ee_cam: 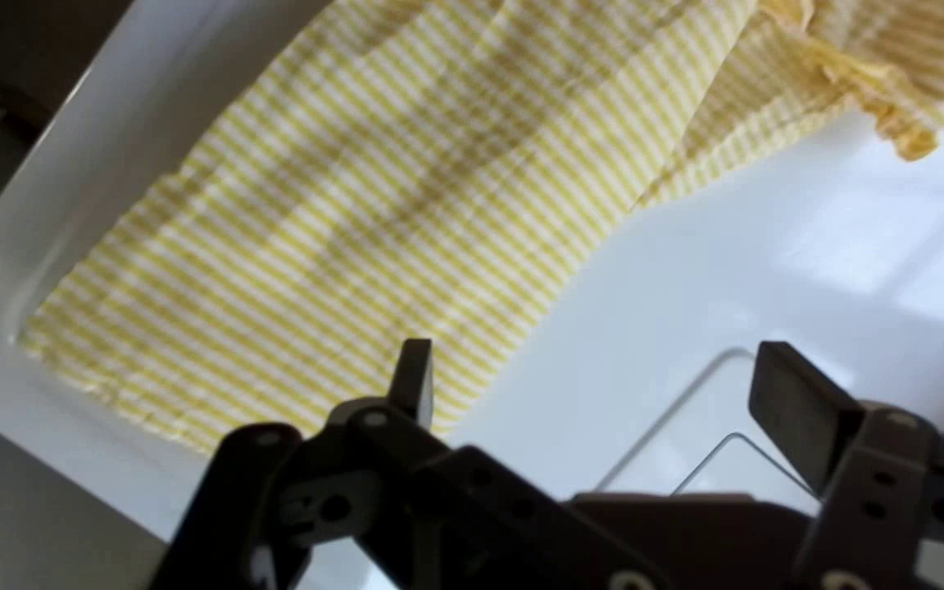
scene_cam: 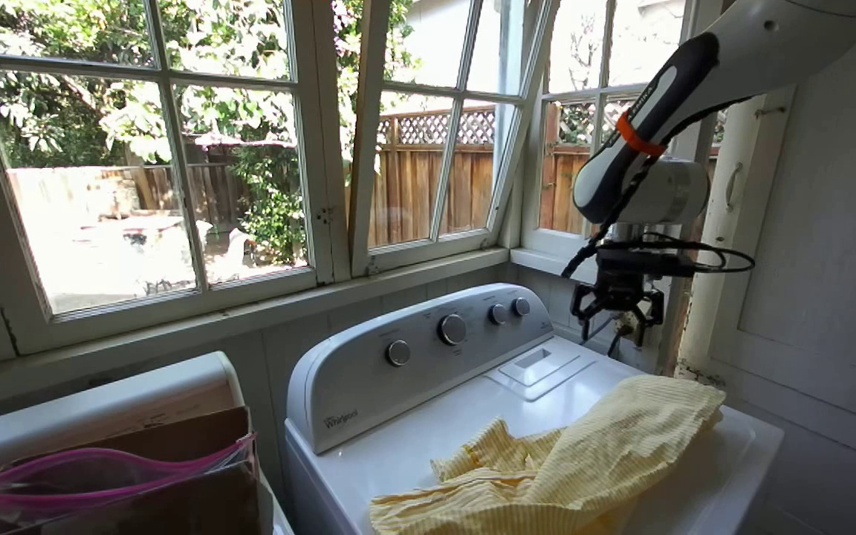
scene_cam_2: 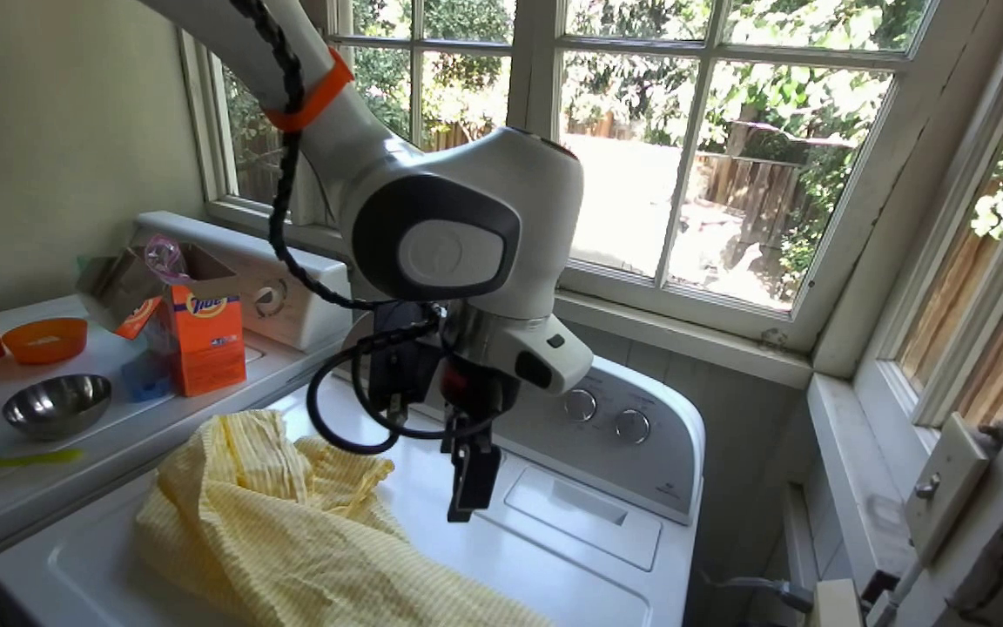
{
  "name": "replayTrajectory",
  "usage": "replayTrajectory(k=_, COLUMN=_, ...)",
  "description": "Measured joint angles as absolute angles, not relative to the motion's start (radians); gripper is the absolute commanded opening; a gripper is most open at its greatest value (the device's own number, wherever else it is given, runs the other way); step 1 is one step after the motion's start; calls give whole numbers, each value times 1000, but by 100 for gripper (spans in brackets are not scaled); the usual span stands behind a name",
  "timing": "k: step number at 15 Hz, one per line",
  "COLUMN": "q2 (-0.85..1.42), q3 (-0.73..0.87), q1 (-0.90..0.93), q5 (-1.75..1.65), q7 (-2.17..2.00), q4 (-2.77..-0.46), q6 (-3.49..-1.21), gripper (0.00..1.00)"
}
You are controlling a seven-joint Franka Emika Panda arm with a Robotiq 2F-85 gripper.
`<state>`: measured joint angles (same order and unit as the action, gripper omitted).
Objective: Unfold the yellow towel.
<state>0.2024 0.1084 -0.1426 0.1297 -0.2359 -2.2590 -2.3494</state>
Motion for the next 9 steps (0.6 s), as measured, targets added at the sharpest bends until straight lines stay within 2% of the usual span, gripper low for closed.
replayTrajectory(k=9, q2=214, q3=69, q1=-112, q5=240, q7=-247, q4=-2259, q6=-2329, gripper=100)
